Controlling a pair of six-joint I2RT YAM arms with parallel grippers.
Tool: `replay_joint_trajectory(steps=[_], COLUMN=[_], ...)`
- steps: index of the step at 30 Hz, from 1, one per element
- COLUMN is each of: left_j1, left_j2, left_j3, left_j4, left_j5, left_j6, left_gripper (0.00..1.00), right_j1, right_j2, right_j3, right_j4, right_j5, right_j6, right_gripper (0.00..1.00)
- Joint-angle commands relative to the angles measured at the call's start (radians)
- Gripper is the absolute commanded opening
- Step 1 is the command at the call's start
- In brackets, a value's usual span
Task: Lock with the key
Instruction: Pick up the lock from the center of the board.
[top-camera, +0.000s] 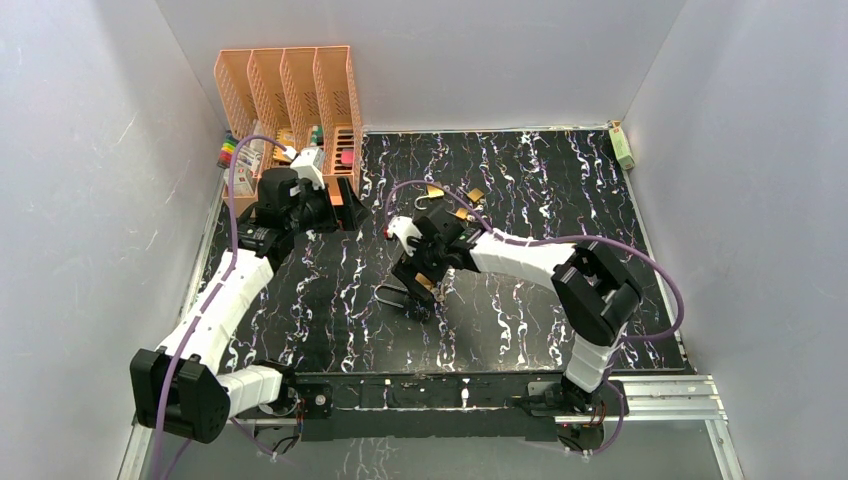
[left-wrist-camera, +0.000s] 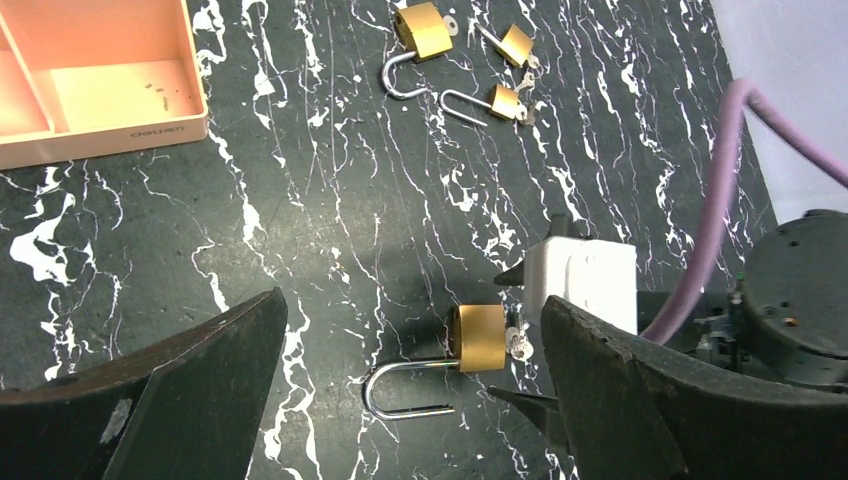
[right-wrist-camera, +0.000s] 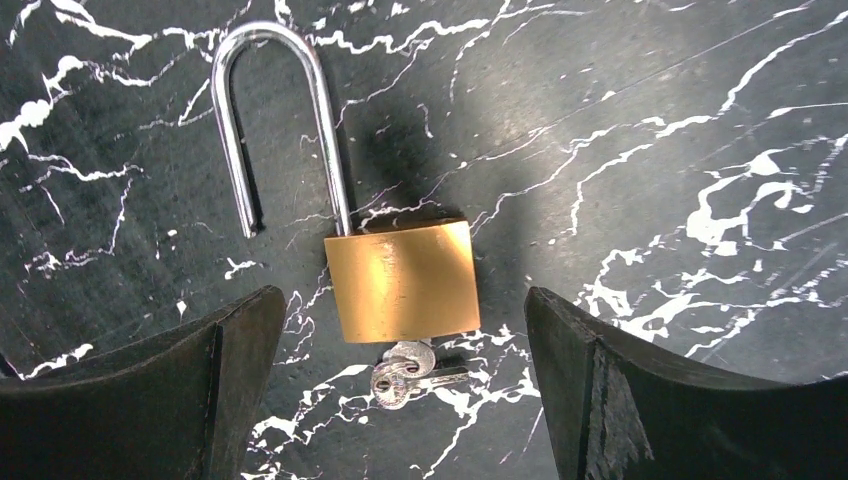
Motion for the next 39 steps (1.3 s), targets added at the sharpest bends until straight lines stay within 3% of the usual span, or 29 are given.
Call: replay_joint_trajectory(steps=[1,10,15,20,25,27,29,34,39], left_j1=[-0.003,-0.003,-0.003,-0.003,-0.002,0.001,0.006,0.035,0.07], left_j2=[-0.001,-0.004,-0.005,-0.005,0.019,0.032,0.043,0.035,-0.005], left_j3=[0.049,0.047,0.044,0.04,0.071,0.092,0.108,0.128,0.095], left_j4=[0.007,-0.009,-0.012,-0.003,0.006,0.006,0.003,0.007,0.107], left_j5=[0.048,0.055,0.047,0.043,0.034,0.032,0.035,0.07,0.237], left_j6=[-0.001,0.005,0.005,0.006,0.014,0.024,0.035,0.055,0.057], left_gripper=[0.98,0.98,0.98,0.98,0.98,0.98,0.98,0.98,0.98], right_j1=[0.002,0.005,0.027,0.037,0.039,0.039,0.028,-0.086,-0.168], right_j2=[0.032,0.1,0.106,0.098,0.092,0.069,0.024,-0.148,-0.244], right_j3=[0.023,0.046,0.018,-0.013,-0.032,-0.041,-0.053,-0.09,-0.069], right_j4=[-0.052,-0.084,-0.074,-0.071,-0.058,-0.045,-0.021,0.044,0.037], right_j5=[-0.055,-0.036,0.066,0.185,0.313,0.318,0.25,-0.112,-0.353], right_j6=[-0.048,-0.073,-0.063,-0.05,-0.036,-0.027,-0.011,0.081,0.137], right_gripper=[0.99,0.99,0.96,0.72,0.37,0.32,0.3,0.25,0.22])
